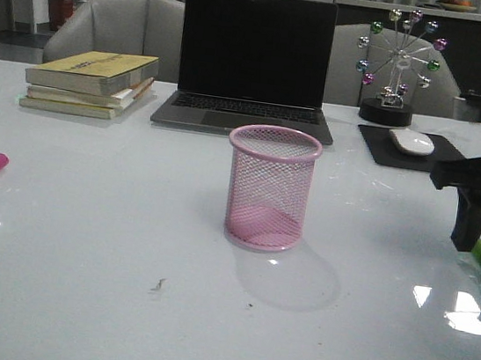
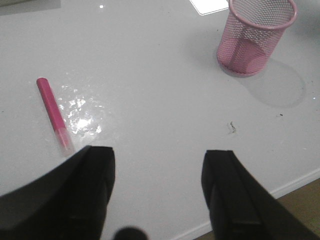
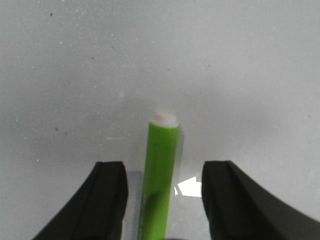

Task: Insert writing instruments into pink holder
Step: 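Lower the right gripper onto the green marker and grasp it, then lift the green marker upright with the right gripper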

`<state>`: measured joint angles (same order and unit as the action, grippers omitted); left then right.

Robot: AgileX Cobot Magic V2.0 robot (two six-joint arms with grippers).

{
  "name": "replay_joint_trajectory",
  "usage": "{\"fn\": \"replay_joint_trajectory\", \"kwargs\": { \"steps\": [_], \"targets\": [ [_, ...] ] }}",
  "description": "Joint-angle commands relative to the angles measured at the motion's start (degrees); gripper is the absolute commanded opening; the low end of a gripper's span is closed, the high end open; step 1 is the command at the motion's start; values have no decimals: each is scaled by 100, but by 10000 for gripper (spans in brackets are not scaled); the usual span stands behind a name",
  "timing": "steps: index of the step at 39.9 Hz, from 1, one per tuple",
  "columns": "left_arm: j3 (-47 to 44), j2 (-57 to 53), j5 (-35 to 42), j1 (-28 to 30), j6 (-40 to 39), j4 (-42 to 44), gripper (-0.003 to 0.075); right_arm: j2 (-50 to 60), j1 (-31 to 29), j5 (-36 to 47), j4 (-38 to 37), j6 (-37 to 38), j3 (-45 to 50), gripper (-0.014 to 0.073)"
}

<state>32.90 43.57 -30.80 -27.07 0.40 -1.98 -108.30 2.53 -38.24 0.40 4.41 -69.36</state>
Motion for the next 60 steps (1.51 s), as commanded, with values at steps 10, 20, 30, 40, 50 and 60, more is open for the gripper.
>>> {"fn": "replay_joint_trajectory", "kwargs": {
  "steps": [10,20,30,40,50,60],
  "targets": [
    [175,-13,422,-55,-9,-3,433,-129,-26,-513,12,-37,-741,431],
    [175,-13,376,-55,-9,-3,433,-129,-26,-555,12,-37,-760,215],
    [175,-13,372,-55,-9,-3,433,-44,-26,-605,12,-54,-760,157],
    [175,-13,363,-55,-9,-3,433,1030,102,171,53,-193,-108,154],
    [175,-13,363,-55,-9,-3,433,2789,788,2508,237,-196,1415,154],
    [175,-13,363,-55,-9,-3,433,3642,2069,5332,287,-196,2271,154]
  ]
}}
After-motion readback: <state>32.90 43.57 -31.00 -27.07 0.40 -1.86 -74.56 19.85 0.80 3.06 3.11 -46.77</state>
